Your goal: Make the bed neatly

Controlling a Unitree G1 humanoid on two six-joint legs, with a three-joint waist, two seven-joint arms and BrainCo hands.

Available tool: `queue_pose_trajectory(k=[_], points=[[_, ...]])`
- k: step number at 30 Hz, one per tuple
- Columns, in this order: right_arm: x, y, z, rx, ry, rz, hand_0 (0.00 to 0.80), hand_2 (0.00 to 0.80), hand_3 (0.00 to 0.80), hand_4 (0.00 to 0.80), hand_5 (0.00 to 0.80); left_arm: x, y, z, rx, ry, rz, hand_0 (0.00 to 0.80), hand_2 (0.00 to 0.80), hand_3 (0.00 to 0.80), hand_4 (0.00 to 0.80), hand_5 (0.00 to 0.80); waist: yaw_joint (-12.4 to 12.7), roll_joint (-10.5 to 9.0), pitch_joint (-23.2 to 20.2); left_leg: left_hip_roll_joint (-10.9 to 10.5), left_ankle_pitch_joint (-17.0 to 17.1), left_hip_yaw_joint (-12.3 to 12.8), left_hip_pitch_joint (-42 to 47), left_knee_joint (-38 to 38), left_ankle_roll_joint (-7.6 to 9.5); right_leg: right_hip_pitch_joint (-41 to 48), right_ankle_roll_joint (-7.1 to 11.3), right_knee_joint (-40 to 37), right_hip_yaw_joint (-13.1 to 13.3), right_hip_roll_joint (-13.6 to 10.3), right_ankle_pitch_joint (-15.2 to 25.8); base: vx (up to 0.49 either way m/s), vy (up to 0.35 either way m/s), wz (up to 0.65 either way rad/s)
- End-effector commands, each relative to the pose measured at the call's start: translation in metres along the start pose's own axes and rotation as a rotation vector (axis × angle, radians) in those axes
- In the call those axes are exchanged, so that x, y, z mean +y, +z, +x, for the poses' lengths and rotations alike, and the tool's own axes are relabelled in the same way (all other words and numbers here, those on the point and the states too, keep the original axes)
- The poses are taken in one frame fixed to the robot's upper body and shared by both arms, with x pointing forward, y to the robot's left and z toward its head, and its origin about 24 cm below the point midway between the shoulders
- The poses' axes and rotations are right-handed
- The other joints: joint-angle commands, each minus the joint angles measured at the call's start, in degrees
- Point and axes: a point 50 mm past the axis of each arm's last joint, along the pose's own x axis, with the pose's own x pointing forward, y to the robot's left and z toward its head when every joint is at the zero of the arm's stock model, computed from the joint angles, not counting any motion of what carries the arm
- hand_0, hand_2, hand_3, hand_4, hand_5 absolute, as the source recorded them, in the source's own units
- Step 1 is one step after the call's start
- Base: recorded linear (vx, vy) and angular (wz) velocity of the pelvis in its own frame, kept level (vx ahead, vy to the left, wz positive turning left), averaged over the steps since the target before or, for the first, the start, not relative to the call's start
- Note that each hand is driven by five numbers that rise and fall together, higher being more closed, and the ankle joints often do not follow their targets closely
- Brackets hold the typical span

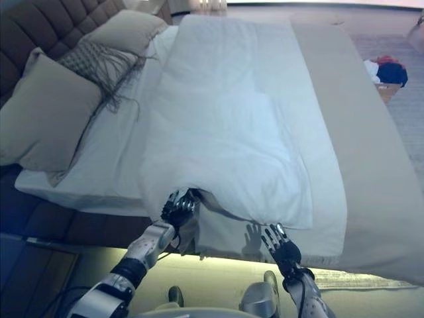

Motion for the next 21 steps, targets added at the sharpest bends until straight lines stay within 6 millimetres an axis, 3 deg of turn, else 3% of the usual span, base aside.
queue_pose_trajectory(k=[1,9,15,21], points=[[0.003,0.016,-0.003,-0.073,0.069,0.017,0.000,0.000,0.000,0.000,0.000,-0.028,0.045,-0.006,-0.123,-0.145,0.161,0.800,0.800,0.800,0.800,0.800,0.29,0.14,-1.20,5.39,0.59,-0.15,-0.25,4.24,0.15,-3.13,-0.42,4.66,0.88,-3.05,2.34,0.081,0.026,-0.01],[-0.012,0.012,-0.003,-0.026,0.018,0.053,0.000,0.000,0.000,0.000,0.000,0.023,0.096,-0.038,-0.272,0.016,0.156,0.800,0.800,0.800,0.800,0.800,3.58,-0.74,-2.83,5.85,-2.41,-5.01,2.13,7.72,0.22,0.45,-1.16,4.65,1.99,-2.31,0.96,0.097,-0.015,-0.04],[-0.022,0.011,-0.003,-0.006,-0.019,0.061,0.000,0.000,0.000,0.000,0.000,0.045,0.102,-0.054,-0.314,0.068,0.151,0.800,0.800,0.800,0.800,0.800,6.10,-0.68,-3.85,6.95,-2.37,-8.18,3.32,7.16,-0.19,2.43,-1.79,3.84,2.61,-0.77,0.30,0.043,0.027,-0.21],[-0.023,0.013,-0.005,-0.020,-0.045,0.078,0.000,0.000,0.000,0.000,0.000,0.047,0.106,-0.054,-0.320,0.086,0.098,0.800,0.800,0.800,0.800,0.800,6.60,-0.86,-4.01,6.47,-1.87,-8.76,2.58,7.23,-0.57,3.41,-1.24,4.07,0.49,-2.24,0.10,0.017,0.119,0.13]])
